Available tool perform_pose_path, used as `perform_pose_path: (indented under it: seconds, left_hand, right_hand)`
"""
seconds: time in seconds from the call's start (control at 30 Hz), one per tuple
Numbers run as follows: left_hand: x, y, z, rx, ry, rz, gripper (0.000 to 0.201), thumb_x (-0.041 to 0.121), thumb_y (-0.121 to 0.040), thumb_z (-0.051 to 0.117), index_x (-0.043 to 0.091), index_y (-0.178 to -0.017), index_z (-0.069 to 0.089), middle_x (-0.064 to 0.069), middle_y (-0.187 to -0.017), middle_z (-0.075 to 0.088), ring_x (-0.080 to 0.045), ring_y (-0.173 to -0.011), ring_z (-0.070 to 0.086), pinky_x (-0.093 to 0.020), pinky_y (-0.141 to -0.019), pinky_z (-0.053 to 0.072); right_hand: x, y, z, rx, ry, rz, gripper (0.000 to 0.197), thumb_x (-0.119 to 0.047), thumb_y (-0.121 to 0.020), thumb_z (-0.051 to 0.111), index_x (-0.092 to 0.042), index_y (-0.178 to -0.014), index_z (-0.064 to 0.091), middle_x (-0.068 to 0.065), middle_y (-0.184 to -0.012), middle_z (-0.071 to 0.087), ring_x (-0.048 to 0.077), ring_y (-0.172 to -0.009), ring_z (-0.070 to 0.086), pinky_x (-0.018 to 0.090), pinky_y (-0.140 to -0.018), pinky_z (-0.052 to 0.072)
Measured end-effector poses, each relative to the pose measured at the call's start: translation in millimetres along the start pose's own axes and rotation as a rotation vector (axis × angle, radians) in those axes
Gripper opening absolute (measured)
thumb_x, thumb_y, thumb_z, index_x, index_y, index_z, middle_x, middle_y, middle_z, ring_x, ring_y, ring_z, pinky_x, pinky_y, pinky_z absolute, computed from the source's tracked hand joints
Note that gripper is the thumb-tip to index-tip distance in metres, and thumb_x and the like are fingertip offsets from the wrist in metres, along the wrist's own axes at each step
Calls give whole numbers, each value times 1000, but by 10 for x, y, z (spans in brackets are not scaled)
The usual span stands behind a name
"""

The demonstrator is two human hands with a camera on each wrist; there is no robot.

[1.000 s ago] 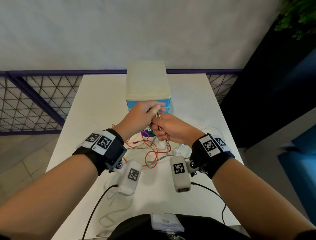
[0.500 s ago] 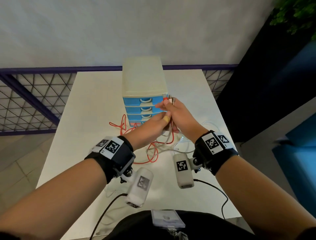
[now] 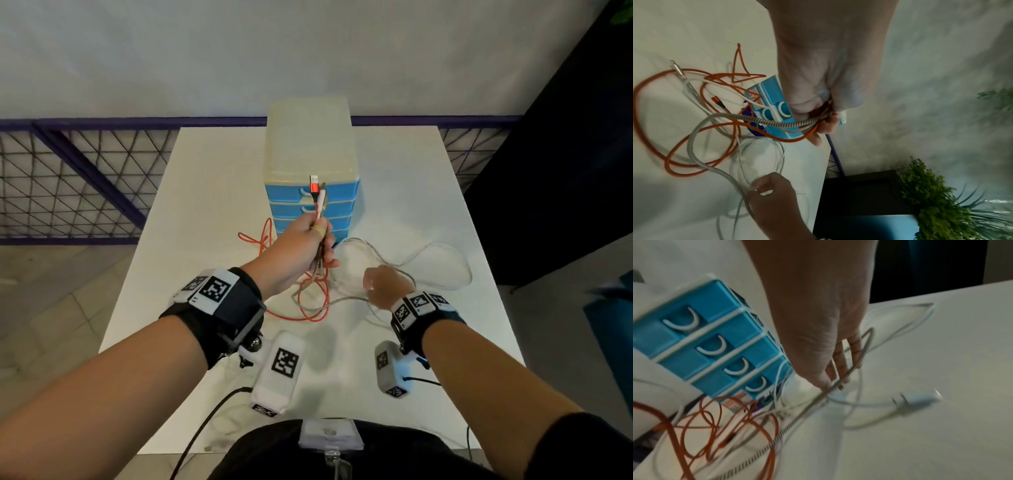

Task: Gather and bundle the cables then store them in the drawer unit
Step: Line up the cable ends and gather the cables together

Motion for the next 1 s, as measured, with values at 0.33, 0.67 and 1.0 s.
perform_pose_path:
  seconds: [0.33,0.67,1.0]
  left_hand:
    - [-107,-69,-144,49,-72,-7,24,24,-103,32,14,-90,49,0,-69,55,-12,-53,57,-50,-86,49]
    - [10,106,-186,30,-219,87,22,22,-103,31,13,-93,49,-3,-74,56,-17,-61,56,-45,-82,52]
    - [16,5,-148,46,-678,219,19,24,-102,32,18,-103,50,5,-81,53,-8,-63,45,-9,-51,39]
  right_hand:
    - [-100,154,192,200,325,-167,27,-19,-93,50,-22,-120,56,9,-119,51,30,-109,55,38,-81,44]
    - [-298,290,64,234,497,-186,14,-18,-65,78,-16,-78,71,5,-92,60,27,-85,59,38,-74,43]
    - [-631,502,-856,440,-437,-351,11,-17,-92,55,-17,-91,66,0,-88,69,6,-76,64,24,-78,50]
Point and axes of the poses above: each hand's wrist, its own y-axis away from the middle knuckle, its own z-axis out of the palm, x = y × z, the point moved 5 cm from there along -y, towards the middle knuckle
